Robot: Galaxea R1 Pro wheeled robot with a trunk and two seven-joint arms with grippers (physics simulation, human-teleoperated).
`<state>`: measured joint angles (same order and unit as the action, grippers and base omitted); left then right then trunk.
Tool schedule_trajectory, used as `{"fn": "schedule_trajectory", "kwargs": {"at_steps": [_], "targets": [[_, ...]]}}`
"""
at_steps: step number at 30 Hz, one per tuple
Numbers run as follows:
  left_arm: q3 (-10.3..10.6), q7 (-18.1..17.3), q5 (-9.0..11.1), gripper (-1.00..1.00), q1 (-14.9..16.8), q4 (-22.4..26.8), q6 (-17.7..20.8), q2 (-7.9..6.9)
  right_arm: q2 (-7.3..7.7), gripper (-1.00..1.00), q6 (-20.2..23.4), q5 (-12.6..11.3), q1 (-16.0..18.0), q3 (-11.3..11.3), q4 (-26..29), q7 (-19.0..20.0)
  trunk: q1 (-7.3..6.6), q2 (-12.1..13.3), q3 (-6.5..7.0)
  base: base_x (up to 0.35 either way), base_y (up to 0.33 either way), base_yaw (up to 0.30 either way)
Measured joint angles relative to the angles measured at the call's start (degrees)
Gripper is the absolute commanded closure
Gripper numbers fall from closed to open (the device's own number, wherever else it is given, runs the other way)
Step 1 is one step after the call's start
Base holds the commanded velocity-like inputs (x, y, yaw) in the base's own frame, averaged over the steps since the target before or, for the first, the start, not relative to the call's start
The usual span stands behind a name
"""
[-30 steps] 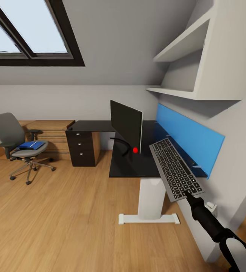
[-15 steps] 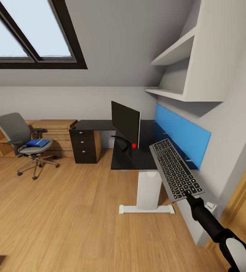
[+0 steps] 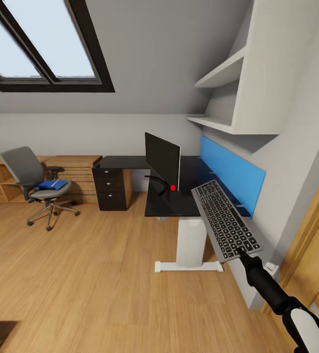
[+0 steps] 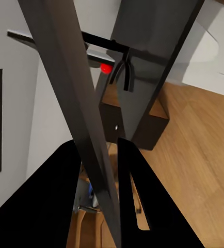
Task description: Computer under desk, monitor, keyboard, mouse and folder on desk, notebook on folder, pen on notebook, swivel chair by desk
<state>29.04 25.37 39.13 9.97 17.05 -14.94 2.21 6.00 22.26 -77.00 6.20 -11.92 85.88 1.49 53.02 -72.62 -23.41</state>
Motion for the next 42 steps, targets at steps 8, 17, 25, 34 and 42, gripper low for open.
{"fn": "schedule_trajectory", "kwargs": {"at_steps": [8,17,25,34,42], "targets": [[0.1,0.0,0.0,-1.00,0.0,0.0,0.0,0.01,-0.01,1.00,0.0,0.1,0.0,0.4,-0.2,-0.1,-1.32,2.4,1.08,-0.001,0.000,0.000],[0.2,-0.1,-0.2,-1.00,0.0,0.0,-0.1,-0.07,-0.06,1.00,0.0,0.0,0.0,1.3,-0.5,0.0,-1.32,2.4,1.20,0.000,0.000,0.000],[0.3,-0.1,-0.2,-1.00,0.0,0.0,-0.1,-0.08,-0.03,1.00,0.0,0.1,0.0,3.5,-0.7,0.0,-1.33,2.4,1.83,0.000,0.183,0.054],[0.4,-0.1,-0.3,-1.00,0.0,0.0,-0.1,-0.01,-0.01,1.00,0.2,0.6,0.0,4.8,-1.6,-0.2,-1.32,2.4,2.31,0.000,0.319,0.063],[0.4,-0.1,-0.3,-1.00,0.0,0.0,-0.1,-0.01,0.04,1.00,0.1,0.5,0.0,8.0,-3.0,0.0,-1.33,2.4,2.32,0.000,0.329,0.001]]}}
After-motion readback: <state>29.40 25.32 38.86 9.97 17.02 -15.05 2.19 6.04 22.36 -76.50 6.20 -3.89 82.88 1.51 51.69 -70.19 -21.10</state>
